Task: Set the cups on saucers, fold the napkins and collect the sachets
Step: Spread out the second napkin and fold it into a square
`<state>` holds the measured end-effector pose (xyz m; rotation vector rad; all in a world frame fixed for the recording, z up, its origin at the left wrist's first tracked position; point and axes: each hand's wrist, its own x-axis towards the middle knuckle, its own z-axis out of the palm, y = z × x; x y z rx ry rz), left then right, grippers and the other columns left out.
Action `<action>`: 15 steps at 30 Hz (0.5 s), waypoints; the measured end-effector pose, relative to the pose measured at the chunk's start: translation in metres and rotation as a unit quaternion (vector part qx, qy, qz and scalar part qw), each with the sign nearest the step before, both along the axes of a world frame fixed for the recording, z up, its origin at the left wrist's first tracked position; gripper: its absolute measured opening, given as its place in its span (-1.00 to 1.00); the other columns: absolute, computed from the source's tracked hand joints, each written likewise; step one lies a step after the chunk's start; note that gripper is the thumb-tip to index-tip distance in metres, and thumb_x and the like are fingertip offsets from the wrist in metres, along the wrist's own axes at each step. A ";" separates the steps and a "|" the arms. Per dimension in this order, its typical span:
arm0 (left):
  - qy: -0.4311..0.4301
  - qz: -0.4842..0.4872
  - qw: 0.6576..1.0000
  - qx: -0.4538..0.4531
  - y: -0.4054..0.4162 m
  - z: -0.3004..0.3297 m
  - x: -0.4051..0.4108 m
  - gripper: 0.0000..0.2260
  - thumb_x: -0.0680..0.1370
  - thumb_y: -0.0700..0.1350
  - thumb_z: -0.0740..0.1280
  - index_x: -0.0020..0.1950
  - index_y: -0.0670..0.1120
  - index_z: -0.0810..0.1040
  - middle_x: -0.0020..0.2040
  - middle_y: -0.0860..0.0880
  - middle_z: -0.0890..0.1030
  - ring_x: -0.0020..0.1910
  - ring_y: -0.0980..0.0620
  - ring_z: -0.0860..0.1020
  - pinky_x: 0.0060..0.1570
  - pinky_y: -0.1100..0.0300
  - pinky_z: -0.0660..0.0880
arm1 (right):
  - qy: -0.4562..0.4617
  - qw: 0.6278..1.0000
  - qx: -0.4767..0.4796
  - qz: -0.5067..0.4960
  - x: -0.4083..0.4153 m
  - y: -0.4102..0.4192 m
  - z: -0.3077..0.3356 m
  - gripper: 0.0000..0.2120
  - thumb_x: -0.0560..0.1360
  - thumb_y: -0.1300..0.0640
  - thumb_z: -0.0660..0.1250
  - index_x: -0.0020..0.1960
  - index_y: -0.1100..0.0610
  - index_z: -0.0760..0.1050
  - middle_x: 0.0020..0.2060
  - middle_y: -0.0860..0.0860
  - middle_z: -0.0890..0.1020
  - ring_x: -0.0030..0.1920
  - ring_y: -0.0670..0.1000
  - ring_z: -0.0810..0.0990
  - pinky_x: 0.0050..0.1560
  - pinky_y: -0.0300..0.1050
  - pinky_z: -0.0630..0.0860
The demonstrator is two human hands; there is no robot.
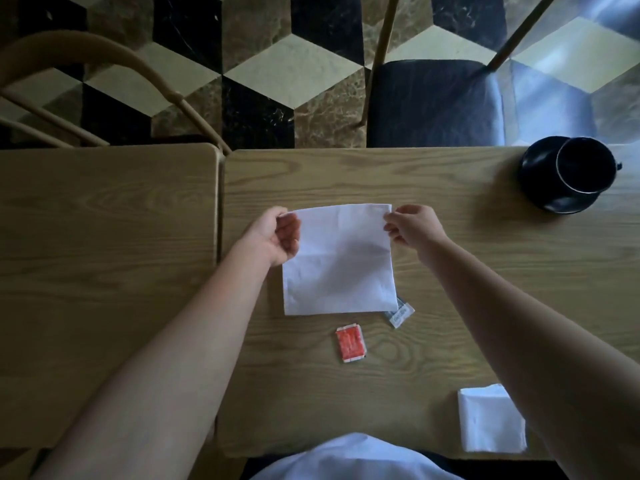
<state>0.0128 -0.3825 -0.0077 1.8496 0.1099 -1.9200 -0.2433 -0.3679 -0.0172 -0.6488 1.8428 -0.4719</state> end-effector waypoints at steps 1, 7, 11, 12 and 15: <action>0.006 0.005 1.000 -0.003 -0.002 -0.003 -0.002 -0.74 0.56 -0.04 0.22 -0.31 -0.05 0.50 -0.50 0.00 0.59 -0.49 0.05 0.45 -0.46 0.38 0.33 | -0.004 1.000 0.003 -0.004 0.001 -0.004 -0.003 -0.85 0.49 0.23 0.35 -0.26 0.13 0.54 -0.35 0.05 0.66 -0.46 -0.09 0.54 -0.40 -0.26 0.52; -0.048 -0.048 0.997 -0.027 0.007 -0.011 -0.003 -0.69 0.55 0.05 0.16 -0.20 -0.12 0.56 -0.42 -0.03 0.60 -0.47 0.03 0.51 -0.44 0.31 0.39 | 0.025 0.999 -0.003 0.023 0.005 -0.002 -0.015 -0.88 0.46 0.22 0.33 -0.01 0.22 0.55 -0.28 0.08 0.67 -0.38 0.00 0.59 -0.27 -0.10 0.57; -0.178 -0.222 0.943 -0.173 0.043 -0.019 -0.017 -0.77 0.56 -0.02 0.22 -0.17 -0.11 0.56 -0.47 -0.04 0.59 -0.58 0.13 0.50 -0.50 0.29 0.37 | 0.124 0.984 -0.069 0.110 0.014 0.027 -0.009 -0.73 0.46 0.12 0.35 0.14 0.09 0.46 -0.23 -0.02 0.65 -0.28 0.02 0.64 -0.26 -0.12 0.55; -0.176 -0.270 0.926 -0.194 0.056 -0.022 -0.023 -0.80 0.57 -0.07 0.24 -0.18 -0.11 0.55 -0.46 -0.05 0.58 -0.59 0.13 0.51 -0.49 0.28 0.38 | 0.118 0.979 -0.079 0.146 0.019 0.039 -0.008 -0.77 0.47 0.12 0.36 0.11 0.07 0.49 -0.23 -0.04 0.65 -0.27 0.02 0.64 -0.27 -0.13 0.55; -0.136 -0.433 0.871 -0.188 0.095 -0.030 -0.033 -0.82 0.57 -0.09 0.28 -0.18 -0.11 0.60 -0.34 -0.11 0.67 -0.40 -0.02 0.64 -0.30 0.14 0.55 | 0.048 0.961 -0.080 0.261 0.047 0.076 -0.003 -0.85 0.47 0.22 0.34 0.02 0.08 0.60 -0.23 0.01 0.71 -0.22 0.03 0.69 -0.23 -0.17 0.53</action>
